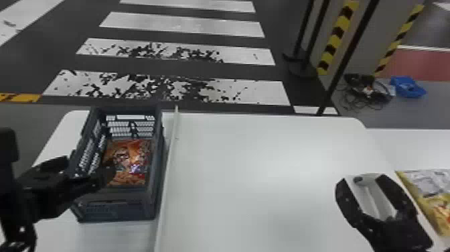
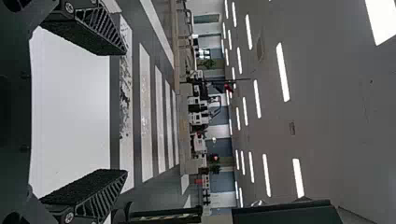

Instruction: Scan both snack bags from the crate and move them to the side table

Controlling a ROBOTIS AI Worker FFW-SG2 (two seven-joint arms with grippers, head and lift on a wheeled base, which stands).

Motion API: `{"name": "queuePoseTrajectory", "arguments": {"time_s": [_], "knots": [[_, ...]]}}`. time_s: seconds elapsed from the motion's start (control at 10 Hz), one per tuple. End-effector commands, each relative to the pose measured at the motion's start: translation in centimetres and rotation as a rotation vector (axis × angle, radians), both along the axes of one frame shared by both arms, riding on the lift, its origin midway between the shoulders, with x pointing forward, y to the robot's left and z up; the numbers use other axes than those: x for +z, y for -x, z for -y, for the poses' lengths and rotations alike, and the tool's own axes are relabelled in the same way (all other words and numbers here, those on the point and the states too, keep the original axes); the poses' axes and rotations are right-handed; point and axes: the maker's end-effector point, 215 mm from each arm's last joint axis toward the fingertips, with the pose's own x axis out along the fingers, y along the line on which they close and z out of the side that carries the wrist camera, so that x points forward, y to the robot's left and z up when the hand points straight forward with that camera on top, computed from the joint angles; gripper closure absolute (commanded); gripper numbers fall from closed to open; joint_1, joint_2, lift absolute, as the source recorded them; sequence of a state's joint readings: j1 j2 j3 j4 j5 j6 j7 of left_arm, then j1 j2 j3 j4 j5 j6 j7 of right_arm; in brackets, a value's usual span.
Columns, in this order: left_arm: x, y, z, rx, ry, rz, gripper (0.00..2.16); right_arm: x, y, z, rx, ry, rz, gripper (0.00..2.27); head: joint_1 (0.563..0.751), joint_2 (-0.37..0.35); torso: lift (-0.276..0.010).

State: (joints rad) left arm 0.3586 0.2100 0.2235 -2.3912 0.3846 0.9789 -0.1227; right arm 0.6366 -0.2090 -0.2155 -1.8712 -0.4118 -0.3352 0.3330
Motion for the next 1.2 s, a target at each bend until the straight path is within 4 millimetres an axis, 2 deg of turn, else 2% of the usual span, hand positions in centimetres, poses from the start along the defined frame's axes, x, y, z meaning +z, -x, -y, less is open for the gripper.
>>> {"name": "queuePoseTrajectory", "arguments": {"time_s": [0.0, 0.5, 0.8, 1.1], "knots": [[-0.2, -1.2, -0.8, 0.009, -0.012, -0.038, 0.07, -0.1, -0.1, 0.2, 0.003, 0.002, -0.002, 0.09, 0.695, -0.090, -0.095], [-0.7, -5.0, -1.1, 0.023, -0.041, -0.063, 0.08, -0.3, 0.0, 0.1, 0.007, -0.001, -0.005, 0.09, 0.695, -0.070, -0.095], [-2.3, -7.7, -0.2, 0.026, -0.070, -0.106, 0.08, -0.9, 0.2, 0.2, 0.007, 0.001, -0.012, 0.09, 0.695, -0.072, -0.095], [-4.1, -8.7, 1.1, 0.018, -0.090, -0.140, 0.20, -0.9, 0.1, 0.8, 0.001, 0.000, -0.005, 0.09, 0.695, -0.086, -0.095]]}}
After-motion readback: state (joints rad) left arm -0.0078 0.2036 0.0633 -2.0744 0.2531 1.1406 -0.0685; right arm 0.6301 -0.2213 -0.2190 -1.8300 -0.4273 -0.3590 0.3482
